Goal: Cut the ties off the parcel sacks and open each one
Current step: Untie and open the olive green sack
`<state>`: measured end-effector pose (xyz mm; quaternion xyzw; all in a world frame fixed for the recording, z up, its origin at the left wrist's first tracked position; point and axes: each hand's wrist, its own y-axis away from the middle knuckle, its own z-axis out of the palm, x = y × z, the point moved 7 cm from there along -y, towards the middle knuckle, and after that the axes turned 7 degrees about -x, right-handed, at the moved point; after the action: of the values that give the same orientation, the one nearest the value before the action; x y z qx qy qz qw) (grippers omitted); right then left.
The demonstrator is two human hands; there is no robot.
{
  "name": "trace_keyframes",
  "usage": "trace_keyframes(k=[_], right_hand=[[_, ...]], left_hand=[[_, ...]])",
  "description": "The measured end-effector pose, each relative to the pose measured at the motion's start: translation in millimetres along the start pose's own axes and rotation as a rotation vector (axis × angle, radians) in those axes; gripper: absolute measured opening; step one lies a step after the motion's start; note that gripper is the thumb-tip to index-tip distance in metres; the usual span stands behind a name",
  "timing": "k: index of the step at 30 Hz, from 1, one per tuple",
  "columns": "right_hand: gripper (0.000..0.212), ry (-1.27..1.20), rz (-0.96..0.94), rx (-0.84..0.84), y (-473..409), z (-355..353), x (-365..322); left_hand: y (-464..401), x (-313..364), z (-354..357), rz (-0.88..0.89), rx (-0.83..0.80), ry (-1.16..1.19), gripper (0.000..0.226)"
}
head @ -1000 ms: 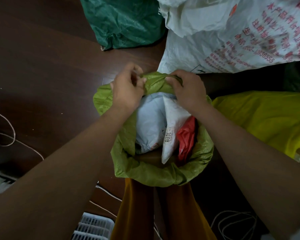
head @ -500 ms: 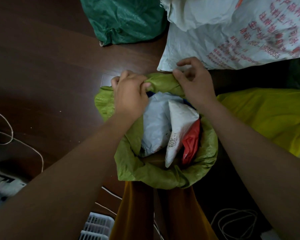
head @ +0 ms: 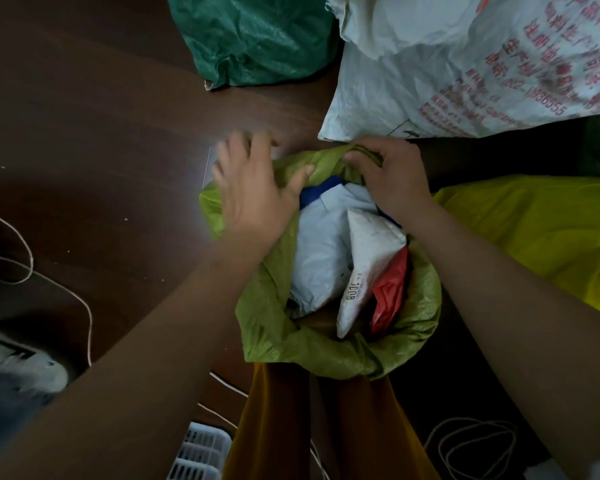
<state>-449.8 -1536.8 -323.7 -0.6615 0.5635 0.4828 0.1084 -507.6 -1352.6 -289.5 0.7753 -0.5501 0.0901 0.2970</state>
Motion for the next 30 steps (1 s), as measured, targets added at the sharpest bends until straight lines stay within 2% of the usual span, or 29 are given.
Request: trace_keyframes(k=[3, 6, 9, 12, 17, 20, 22, 24, 26, 28, 30], right_hand=[[0.019, 0.008, 0.071, 0.031, 5, -5, 13], [0.017, -0.024, 0.136, 0.066, 10, -11, 21], [0.012, -0.088, 0.181, 0.087, 16, -12, 23], [0.014, -0.223, 0.248, 0.139, 27, -17, 27], [0.025, -0.577, 0.415, 0.235, 44, -20, 34], [0.030, -0.775, 0.574, 0.242, 59, -1, 42], [0.030, -0.818, 0.672, 0.254, 73, 11, 52], [0.030, -0.756, 0.717, 0.266, 80, 14, 59], [0.028, -0.472, 0.652, 0.253, 75, 5, 59], [0.016, -0.133, 0.500, 0.257, 66, -8, 47], [0.045, 0.046, 0.253, 0.303, 56, -19, 19]], left_hand=[[28, 6, -8, 0.045, 0.070, -0.182, 0.056], [55, 3, 5, -0.017, -0.059, -0.250, 0.062], [66, -5, 14, -0.108, -0.139, -0.006, 0.050], [54, -9, 6, -0.130, -0.077, 0.274, 0.036], [10, -4, -25, -0.111, -0.081, 0.504, 0.007], [-13, -7, -30, -0.227, -0.085, 0.651, 0.024], [-24, -10, -22, -0.353, -0.140, 0.699, 0.033], [-30, -12, -9, -0.459, -0.237, 0.686, 0.033], [-34, -14, -1, -0.503, -0.286, 0.671, 0.015], [-39, -15, 1, -0.507, -0.275, 0.657, 0.010], [-41, -14, 1, -0.507, -0.282, 0.634, 0.016]])
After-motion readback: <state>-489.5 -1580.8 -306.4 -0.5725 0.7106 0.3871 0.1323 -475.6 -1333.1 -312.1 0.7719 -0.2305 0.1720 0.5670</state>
